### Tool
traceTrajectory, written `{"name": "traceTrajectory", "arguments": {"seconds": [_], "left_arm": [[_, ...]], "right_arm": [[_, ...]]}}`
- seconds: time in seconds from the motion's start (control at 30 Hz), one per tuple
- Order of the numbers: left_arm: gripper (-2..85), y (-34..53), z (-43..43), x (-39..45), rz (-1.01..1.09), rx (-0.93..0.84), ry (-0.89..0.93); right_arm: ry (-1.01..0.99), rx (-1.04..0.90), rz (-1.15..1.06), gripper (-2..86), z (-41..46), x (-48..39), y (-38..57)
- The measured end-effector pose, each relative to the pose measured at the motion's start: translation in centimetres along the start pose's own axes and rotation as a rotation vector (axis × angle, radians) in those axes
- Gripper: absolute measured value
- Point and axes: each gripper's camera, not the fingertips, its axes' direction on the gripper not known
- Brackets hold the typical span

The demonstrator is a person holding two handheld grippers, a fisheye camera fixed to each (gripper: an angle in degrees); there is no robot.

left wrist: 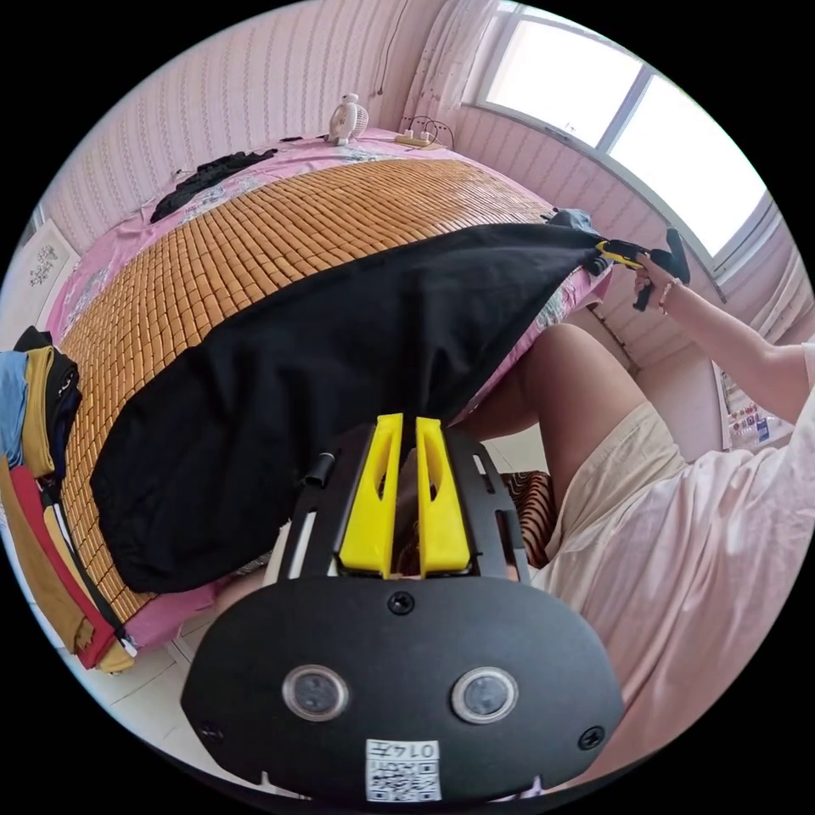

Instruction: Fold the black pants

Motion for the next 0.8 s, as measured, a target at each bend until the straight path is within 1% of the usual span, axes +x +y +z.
{"name": "traceTrajectory", "arguments": {"seconds": [0.07,0.13,0.3,0.37,0.43,0.47,0.53,0.57,0.63,0.67,0.73,0.77,0.8], "left_arm": [[4.7,2.1,-0.6,-0.7,-0.027,0.015,-0.003],[5.3,4.1,-1.2,-1.7,-0.065,0.029,-0.006],[6.2,10.6,-3.4,-5.5,-0.193,0.084,-0.068],[6.8,13.8,-5.0,-8.1,-0.281,0.118,-0.107],[7.4,16.1,-6.1,-10.3,-0.345,0.143,-0.143],[7.9,17.5,-6.7,-11.7,-0.381,0.156,-0.174],[9.0,19.6,-7.4,-13.7,-0.425,0.179,-0.204],[9.9,20.9,-7.9,-14.9,-0.443,0.201,-0.211],[11.3,22.6,-8.5,-16.4,-0.45,0.238,-0.229],[12.2,23.6,-8.9,-17.3,-0.44,0.26,-0.235],[13.5,25.1,-9.3,-18.5,-0.429,0.291,-0.239],[14.0,26.1,-9.6,-19.4,-0.424,0.309,-0.227],[14.5,26.6,-9.7,-19.9,-0.423,0.316,-0.222]], "right_arm": [[0.018,-0.022,0.024,5.4,0.3,0.1,1.2],[0.053,-0.005,-0.094,7.1,0.7,-2.2,4.0],[0.04,-0.105,-0.345,7.0,3.6,-9.8,10.2],[-0.026,-0.116,-0.436,6.2,4.5,-13.7,12.1],[-0.143,-0.127,-0.57,5.6,5.6,-20.2,14.4],[-0.169,-0.137,-0.607,5.6,6.0,-22.0,15.0],[-0.294,-0.172,-0.749,7.2,7.9,-29.5,17.5],[-0.33,-0.184,-0.785,7.8,8.4,-31.4,18.2],[-0.457,-0.257,-0.935,10.9,11.1,-39.4,21.5],[-0.486,-0.282,-0.975,11.5,11.8,-41.4,22.4],[-0.583,-0.371,-1.15,13.8,14.8,-49.7,26.3],[-0.602,-0.389,-1.199,14.2,15.5,-51.8,27.3],[-0.636,-0.422,-1.301,15.2,17.1,-56.0,29.5]]}}
